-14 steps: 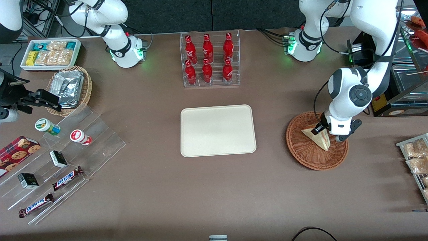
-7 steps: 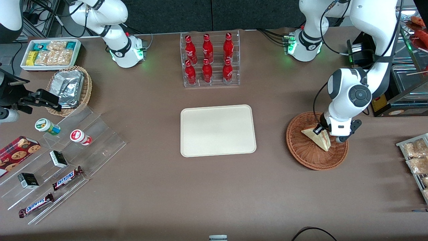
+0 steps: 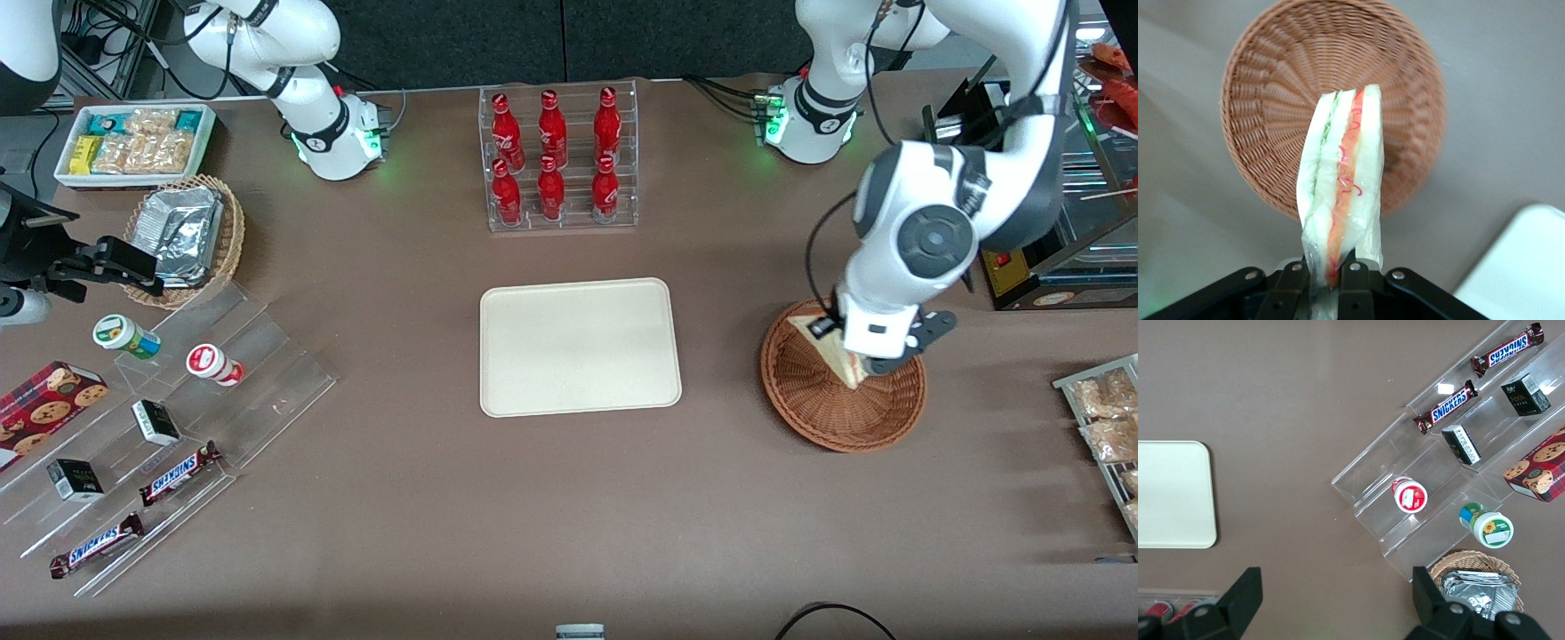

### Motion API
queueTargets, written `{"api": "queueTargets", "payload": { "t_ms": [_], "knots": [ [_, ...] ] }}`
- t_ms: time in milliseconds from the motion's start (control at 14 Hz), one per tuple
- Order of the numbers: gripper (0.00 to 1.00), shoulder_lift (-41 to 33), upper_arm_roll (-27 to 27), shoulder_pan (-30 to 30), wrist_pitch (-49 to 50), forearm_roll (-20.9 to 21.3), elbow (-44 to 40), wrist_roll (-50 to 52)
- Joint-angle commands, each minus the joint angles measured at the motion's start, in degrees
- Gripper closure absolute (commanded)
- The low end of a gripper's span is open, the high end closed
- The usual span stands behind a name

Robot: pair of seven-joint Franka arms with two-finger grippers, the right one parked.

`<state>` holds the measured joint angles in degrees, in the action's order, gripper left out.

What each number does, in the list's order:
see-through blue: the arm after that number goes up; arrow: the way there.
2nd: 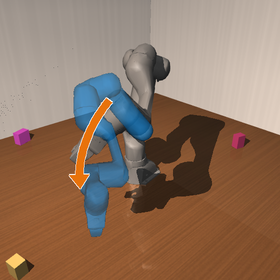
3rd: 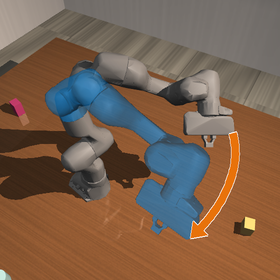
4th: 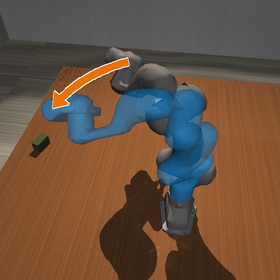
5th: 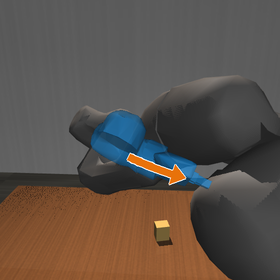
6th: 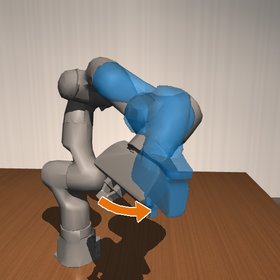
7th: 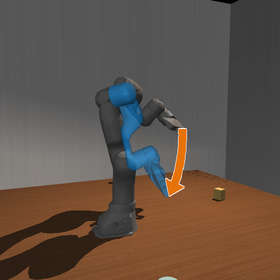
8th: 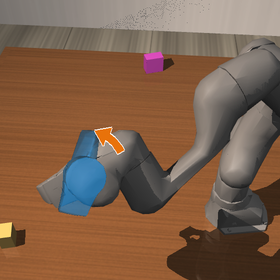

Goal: Place sandwich from basket to tray
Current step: 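Lift the sandwich with the left gripper and carry it toward the tray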

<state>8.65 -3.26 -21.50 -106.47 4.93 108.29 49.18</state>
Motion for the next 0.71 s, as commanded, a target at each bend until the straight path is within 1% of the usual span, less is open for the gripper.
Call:
{"api": "queueTargets", "payload": {
  "t_ms": [0,71,214,357,643],
  "knots": [
    [1.0,2.59,-0.52,-6.43,2.59,0.44,-5.1,1.01],
    [1.0,3.73,-0.43,-8.97,2.5,0.35,-6.24,1.1],
    [1.0,8.98,-0.43,-14.42,2.41,-0.44,-11.23,1.18],
    [1.0,14.87,-0.43,-18.56,2.93,-3.59,-17.3,1.36],
    [1.0,23.94,-0.43,-24.45,2.5,-4.05,-24.69,2.33]
  ]
}}
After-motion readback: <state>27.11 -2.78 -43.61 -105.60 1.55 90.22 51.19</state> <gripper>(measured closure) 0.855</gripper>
